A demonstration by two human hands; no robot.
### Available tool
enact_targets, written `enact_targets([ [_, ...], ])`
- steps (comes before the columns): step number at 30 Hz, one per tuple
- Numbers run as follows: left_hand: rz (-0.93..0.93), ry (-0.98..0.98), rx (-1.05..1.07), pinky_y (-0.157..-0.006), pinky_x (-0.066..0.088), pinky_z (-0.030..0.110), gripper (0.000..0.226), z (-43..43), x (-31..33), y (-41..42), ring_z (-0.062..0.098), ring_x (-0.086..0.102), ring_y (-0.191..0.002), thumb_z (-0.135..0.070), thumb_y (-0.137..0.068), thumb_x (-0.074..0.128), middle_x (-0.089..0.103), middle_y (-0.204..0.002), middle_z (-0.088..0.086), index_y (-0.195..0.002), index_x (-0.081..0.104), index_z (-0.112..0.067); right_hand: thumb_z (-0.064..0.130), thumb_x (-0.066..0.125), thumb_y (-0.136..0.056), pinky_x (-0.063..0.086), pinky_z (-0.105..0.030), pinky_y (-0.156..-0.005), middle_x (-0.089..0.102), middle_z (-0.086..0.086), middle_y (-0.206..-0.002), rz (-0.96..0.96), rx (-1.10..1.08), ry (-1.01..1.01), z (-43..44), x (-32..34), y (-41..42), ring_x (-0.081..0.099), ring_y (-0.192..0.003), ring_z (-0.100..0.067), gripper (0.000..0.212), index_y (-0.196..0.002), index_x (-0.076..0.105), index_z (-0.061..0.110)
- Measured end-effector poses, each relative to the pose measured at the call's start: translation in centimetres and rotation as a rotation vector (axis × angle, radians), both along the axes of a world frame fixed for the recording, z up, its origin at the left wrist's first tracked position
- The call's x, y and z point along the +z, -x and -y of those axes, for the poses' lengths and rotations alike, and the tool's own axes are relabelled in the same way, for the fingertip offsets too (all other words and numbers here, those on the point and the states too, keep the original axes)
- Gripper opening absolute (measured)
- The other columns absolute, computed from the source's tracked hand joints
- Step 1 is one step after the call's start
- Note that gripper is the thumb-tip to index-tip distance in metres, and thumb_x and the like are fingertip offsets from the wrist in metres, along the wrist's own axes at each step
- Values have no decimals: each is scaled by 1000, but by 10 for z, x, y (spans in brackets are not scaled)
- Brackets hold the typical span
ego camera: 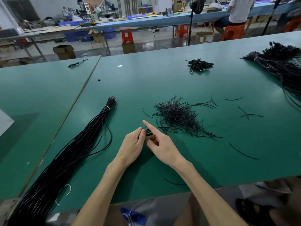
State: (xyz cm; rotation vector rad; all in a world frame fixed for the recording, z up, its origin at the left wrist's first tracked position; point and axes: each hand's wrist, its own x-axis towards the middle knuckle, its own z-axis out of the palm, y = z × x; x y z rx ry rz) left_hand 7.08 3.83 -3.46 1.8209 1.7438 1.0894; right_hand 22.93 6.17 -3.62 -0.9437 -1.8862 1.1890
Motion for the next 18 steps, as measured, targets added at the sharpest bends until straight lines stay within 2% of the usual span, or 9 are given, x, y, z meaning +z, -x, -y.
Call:
enact_targets([
  [2,61,4,7,-56,32,23,41,0,1,0,6,33,-58,-30,-111,38,42,-62,-15,-72,38,-18,20,60,-102,48,-18,-78,55,4,-84,7,-38,-115,3,1,2,46,-66,-9,72,-152,27,60],
  [4,130,4,30,-57,31,24,41,1,4,1,6,32,-60,-28,-112,37,40,-62,-16,-72,37,-20,27,63,-100,47,-13,-78,54,3,-94,-24,-91,-186,5,0,1,54,-68,-10,66,-149,33,59],
  [6,217,7,63,-61,30,28,40,0,5,3,9,34,-64,-28,-112,36,38,-66,-14,-73,37,-17,33,67,-98,47,-13,-75,54,7,-95,-67,-141,-176,6,-2,0,60,-72,-11,45,-133,46,52],
  [8,339,16,87,-66,33,31,39,0,7,6,13,37,-69,-32,-109,38,39,-71,-7,-74,37,-15,39,71,-94,46,-14,-74,59,9,-97,-83,-169,-105,7,-4,0,61,-84,-7,33,-117,47,39],
  [9,390,27,88,-67,34,31,37,0,8,7,13,38,-71,-34,-106,39,40,-71,-6,-73,39,-19,41,73,-93,46,-15,-75,60,9,-102,-82,-174,-76,7,-4,1,61,-91,-4,35,-116,49,35],
  [11,421,51,49,-64,35,24,35,1,10,7,10,38,-67,-38,-102,41,41,-69,-10,-69,41,-27,43,74,-92,49,-18,-79,54,11,-123,-72,-166,-56,6,-3,2,56,-107,-1,50,-133,51,28],
  [14,385,87,-40,-57,29,25,37,3,10,3,9,30,-62,-38,-100,44,33,-65,-13,-64,35,-30,44,75,-91,51,-22,-93,31,23,-149,-87,-126,-34,5,2,1,42,-131,1,77,-156,36,32],
  [16,385,112,-68,-59,25,31,38,3,11,2,12,28,-63,-37,-99,46,31,-66,-11,-64,33,-27,46,76,-89,47,-22,-100,27,32,-154,-81,-105,-50,6,5,-2,31,-141,1,79,-156,35,39],
  [18,410,132,-98,-61,25,34,38,4,12,1,13,28,-64,-36,-98,47,32,-66,-9,-64,35,-25,44,78,-88,46,-22,-102,32,35,-154,-75,-85,-59,6,7,-3,27,-143,1,73,-152,43,40],
])
